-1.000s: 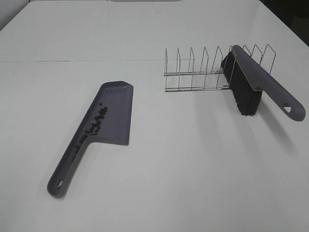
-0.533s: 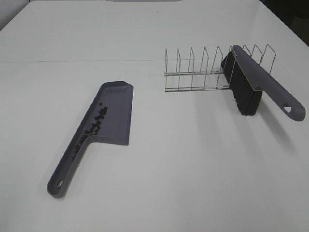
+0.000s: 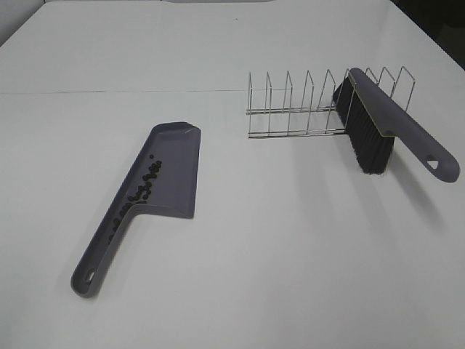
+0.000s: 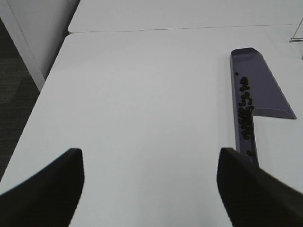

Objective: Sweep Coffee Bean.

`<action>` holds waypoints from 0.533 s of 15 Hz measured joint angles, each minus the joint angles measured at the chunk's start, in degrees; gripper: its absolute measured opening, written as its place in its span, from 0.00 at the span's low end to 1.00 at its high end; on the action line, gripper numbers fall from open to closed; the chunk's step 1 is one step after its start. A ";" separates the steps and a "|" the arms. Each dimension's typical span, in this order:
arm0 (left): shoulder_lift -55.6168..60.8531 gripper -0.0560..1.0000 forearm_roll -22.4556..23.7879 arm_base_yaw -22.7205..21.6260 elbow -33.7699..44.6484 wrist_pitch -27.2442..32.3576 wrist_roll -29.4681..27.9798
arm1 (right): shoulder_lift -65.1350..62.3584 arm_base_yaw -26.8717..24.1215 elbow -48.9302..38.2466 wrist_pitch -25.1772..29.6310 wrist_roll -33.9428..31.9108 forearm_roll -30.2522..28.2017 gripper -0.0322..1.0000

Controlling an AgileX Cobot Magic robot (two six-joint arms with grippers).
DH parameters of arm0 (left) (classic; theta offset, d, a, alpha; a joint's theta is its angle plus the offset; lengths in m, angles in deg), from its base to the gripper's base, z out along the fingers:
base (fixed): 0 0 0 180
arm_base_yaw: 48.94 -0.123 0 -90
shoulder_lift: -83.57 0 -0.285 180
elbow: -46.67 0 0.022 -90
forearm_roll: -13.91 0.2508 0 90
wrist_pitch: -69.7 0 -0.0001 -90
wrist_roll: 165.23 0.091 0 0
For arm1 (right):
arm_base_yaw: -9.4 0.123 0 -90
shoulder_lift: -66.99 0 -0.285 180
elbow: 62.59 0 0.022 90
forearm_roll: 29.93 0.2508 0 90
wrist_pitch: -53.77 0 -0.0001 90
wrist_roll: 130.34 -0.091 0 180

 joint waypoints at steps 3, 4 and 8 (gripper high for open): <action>0.00 0.71 0.00 0.00 0.00 0.00 0.00 | 0.00 0.00 0.00 0.00 0.00 0.00 0.60; 0.00 0.71 0.00 0.00 0.00 0.00 0.00 | 0.00 0.00 0.00 0.00 0.00 0.00 0.60; 0.00 0.71 0.00 0.00 0.00 0.00 0.00 | 0.00 0.00 0.00 0.00 0.00 0.00 0.60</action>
